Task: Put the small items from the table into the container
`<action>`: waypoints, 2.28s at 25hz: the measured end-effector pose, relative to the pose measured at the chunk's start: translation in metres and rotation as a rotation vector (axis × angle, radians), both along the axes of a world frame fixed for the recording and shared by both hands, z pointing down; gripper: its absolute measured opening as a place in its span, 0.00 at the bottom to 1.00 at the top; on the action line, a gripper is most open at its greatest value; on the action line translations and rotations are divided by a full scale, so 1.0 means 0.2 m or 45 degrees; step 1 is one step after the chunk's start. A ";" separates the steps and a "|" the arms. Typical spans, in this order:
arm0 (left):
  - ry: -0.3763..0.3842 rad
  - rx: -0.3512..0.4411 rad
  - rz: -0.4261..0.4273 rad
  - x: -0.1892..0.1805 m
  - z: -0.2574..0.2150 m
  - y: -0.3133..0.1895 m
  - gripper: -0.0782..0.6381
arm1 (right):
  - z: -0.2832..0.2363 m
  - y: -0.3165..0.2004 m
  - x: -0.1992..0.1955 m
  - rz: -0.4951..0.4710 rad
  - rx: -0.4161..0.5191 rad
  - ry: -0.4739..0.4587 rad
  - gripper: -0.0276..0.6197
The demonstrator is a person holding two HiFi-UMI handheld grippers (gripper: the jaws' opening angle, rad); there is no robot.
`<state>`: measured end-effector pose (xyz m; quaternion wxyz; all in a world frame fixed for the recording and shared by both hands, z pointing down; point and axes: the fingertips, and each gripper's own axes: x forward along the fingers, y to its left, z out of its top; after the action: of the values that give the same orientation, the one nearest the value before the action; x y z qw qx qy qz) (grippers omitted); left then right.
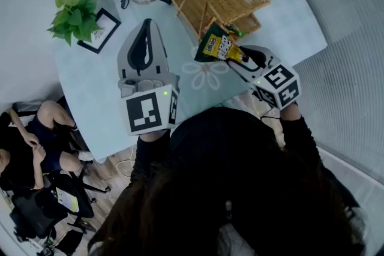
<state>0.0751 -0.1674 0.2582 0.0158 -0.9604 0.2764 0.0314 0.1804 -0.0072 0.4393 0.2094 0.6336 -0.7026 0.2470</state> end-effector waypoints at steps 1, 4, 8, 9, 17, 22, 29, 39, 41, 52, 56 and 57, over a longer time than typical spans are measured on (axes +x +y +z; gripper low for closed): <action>0.002 0.002 0.009 0.02 0.00 0.01 0.11 | 0.00 0.01 0.02 0.015 0.000 0.003 0.36; 0.007 0.002 0.035 0.07 -0.01 0.03 0.11 | -0.01 0.05 0.09 0.057 0.002 0.012 0.36; 0.012 0.004 0.061 0.12 -0.02 0.05 0.11 | -0.02 0.08 0.20 0.124 0.003 0.023 0.36; 0.013 0.006 0.065 0.14 -0.02 0.05 0.11 | -0.02 0.09 0.23 0.143 0.002 0.026 0.36; 0.003 0.015 0.054 0.19 -0.03 0.03 0.11 | 0.00 0.01 0.47 0.236 0.023 0.032 0.36; -0.009 0.012 0.037 0.20 -0.02 0.02 0.11 | 0.04 -0.09 0.55 0.248 0.020 0.027 0.36; -0.033 0.000 0.001 0.22 0.01 -0.02 0.11 | 0.14 -0.22 0.67 0.289 -0.019 0.012 0.36; -0.051 -0.010 -0.021 0.25 0.03 -0.06 0.11 | 0.30 -0.27 0.72 0.289 -0.136 -0.003 0.37; -0.050 -0.008 -0.028 0.25 0.03 -0.06 0.11 | 0.32 -0.27 0.71 0.280 -0.153 -0.004 0.37; -0.042 0.003 -0.017 0.25 0.02 -0.07 0.11 | 0.31 -0.26 0.75 0.327 -0.146 -0.008 0.47; -0.049 -0.010 -0.001 0.25 0.03 -0.05 0.11 | 0.24 -0.25 0.74 0.323 -0.103 0.021 0.47; -0.048 -0.011 0.004 0.25 0.03 -0.05 0.11 | 0.22 -0.24 0.73 0.323 -0.082 0.027 0.47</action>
<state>0.1251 -0.1770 0.2639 0.0167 -0.9613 0.2748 0.0119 0.3266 -0.0562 0.4829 0.2040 0.7128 -0.6065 0.2871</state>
